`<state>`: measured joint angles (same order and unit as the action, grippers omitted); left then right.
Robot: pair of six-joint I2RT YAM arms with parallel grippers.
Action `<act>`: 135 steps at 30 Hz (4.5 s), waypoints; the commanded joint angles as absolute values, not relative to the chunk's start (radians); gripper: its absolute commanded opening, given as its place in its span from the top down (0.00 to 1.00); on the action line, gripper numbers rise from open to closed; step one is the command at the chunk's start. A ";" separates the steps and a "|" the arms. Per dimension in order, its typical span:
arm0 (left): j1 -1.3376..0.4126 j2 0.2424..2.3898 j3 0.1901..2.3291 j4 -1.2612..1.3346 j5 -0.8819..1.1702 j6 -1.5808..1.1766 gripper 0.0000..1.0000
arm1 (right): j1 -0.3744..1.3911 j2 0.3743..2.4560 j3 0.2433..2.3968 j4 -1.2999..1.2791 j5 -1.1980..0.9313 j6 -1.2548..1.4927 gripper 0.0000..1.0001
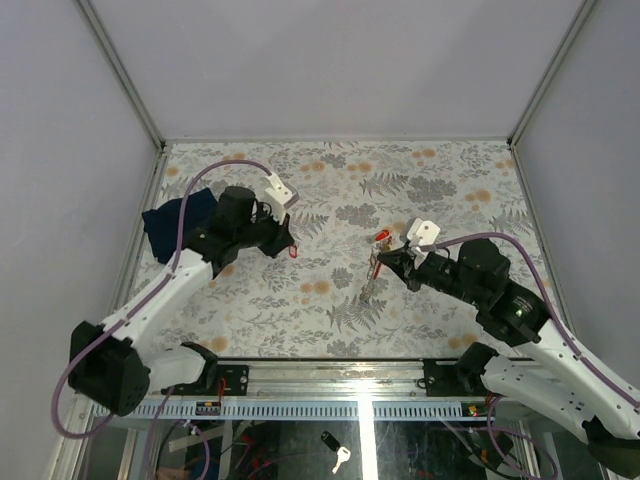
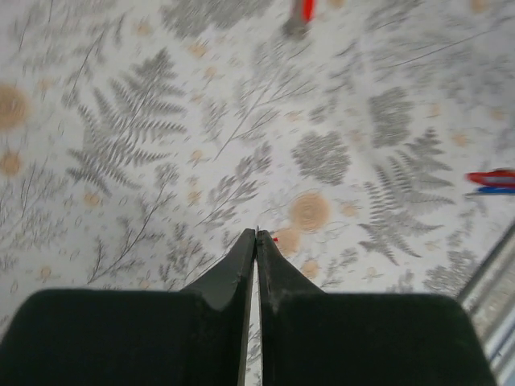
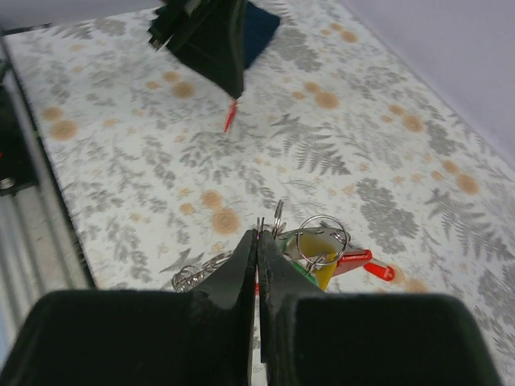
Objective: Put the keys on the keyring
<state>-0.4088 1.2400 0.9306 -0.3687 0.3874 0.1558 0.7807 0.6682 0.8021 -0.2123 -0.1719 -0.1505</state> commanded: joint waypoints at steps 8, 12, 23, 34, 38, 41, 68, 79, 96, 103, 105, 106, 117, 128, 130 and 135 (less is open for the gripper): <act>-0.497 0.919 0.915 -0.206 0.731 0.275 1.00 | 0.781 0.801 0.977 -0.212 -0.660 -0.170 1.00; -0.502 0.825 0.899 -0.134 0.837 0.269 1.00 | 0.780 0.834 0.977 -0.131 -0.741 -0.138 1.00; -0.503 0.767 0.961 -0.133 1.062 0.273 1.00 | 0.771 0.867 0.951 0.101 -0.693 -0.001 1.00; -0.559 0.794 1.026 -0.132 1.096 0.302 1.00 | 0.772 0.848 0.892 0.279 -0.602 0.048 1.00; -0.611 0.810 1.034 -0.133 1.047 0.322 1.00 | 0.771 0.843 0.886 0.296 -0.602 0.024 1.00; -0.659 0.827 1.038 -0.133 1.000 0.341 1.00 | 0.771 0.843 0.884 0.292 -0.624 -0.007 1.00; -0.757 0.910 1.084 -0.216 0.870 0.457 1.00 | 0.772 0.811 0.851 0.302 -0.891 -0.113 1.00; -0.780 0.931 1.099 -0.217 0.884 0.460 1.00 | 0.771 0.848 0.882 0.294 -0.877 -0.097 1.00; -0.792 0.967 1.163 -0.326 0.957 0.511 1.00 | 0.772 0.843 0.885 0.268 -0.869 -0.105 1.00; -0.791 0.981 1.190 -0.401 0.943 0.546 1.00 | 0.771 0.804 0.883 0.256 -0.831 -0.117 1.00; -0.792 0.982 1.195 -0.415 0.935 0.552 1.00 | 0.770 0.795 0.885 0.252 -0.830 -0.115 1.00; -0.792 0.982 1.196 -0.419 0.929 0.555 1.00 | 0.771 0.793 0.886 0.248 -0.830 -0.115 1.00; -0.792 0.990 1.211 -0.450 0.919 0.562 1.00 | 0.771 0.779 0.894 0.228 -0.809 -0.131 1.00; -0.793 0.984 1.204 -0.452 0.910 0.562 1.00 | 0.772 0.744 0.858 0.303 -0.704 -0.093 1.00; -0.793 0.984 1.205 -0.453 0.909 0.562 1.00 | 0.771 0.741 0.851 0.329 -0.693 -0.080 1.00; -0.794 0.981 1.203 -0.452 0.906 0.562 1.00 | 0.771 0.739 0.836 0.378 -0.662 -0.041 1.00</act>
<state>-0.7856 0.9920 1.1816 -0.4412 0.9081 0.5560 0.7761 0.7719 0.8257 0.2131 -0.7322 -0.0811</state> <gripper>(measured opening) 0.003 0.009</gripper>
